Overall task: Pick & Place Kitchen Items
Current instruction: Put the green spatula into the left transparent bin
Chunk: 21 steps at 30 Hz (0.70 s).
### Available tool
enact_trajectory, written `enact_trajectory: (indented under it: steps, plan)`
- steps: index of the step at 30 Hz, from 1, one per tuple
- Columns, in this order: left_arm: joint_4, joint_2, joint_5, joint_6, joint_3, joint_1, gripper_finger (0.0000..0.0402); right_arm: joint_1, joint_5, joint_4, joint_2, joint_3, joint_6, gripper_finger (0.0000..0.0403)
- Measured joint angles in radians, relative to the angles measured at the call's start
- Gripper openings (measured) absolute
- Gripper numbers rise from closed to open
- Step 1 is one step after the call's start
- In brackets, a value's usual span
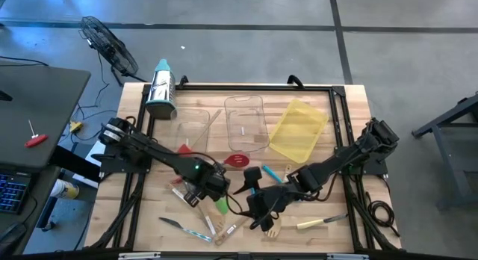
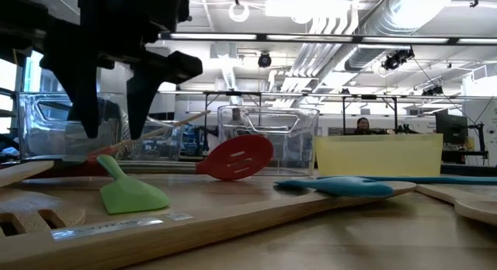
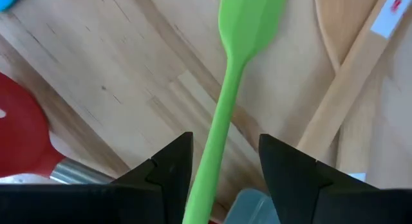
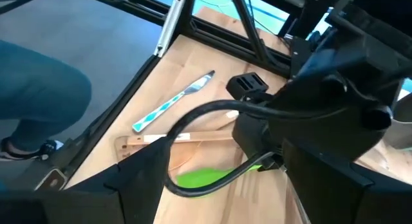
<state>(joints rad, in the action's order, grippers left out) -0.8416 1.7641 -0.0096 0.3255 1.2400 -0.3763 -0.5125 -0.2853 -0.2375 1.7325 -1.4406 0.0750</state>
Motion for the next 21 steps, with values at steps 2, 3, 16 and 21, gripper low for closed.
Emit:
enact_trajectory:
  steps: [2,3,16,21]
  plan:
    - [0.044,0.0,0.002,0.014,-0.02,-0.002,0.0173,0.0,0.008,0.0,0.0,0.0,0.0,0.0293]
    - [0.063,0.0,0.004,0.021,-0.03,-0.003,0.0173,0.0,0.014,0.0,0.0,0.0,0.0,0.0293]
    - [0.097,0.0,-0.007,0.044,-0.046,-0.003,0.0173,0.005,0.033,0.057,0.001,0.0,0.001,0.0293]
    - [0.103,0.0,-0.019,0.038,-0.05,-0.003,0.0173,0.005,0.032,0.069,0.001,0.0,0.001,0.0293]
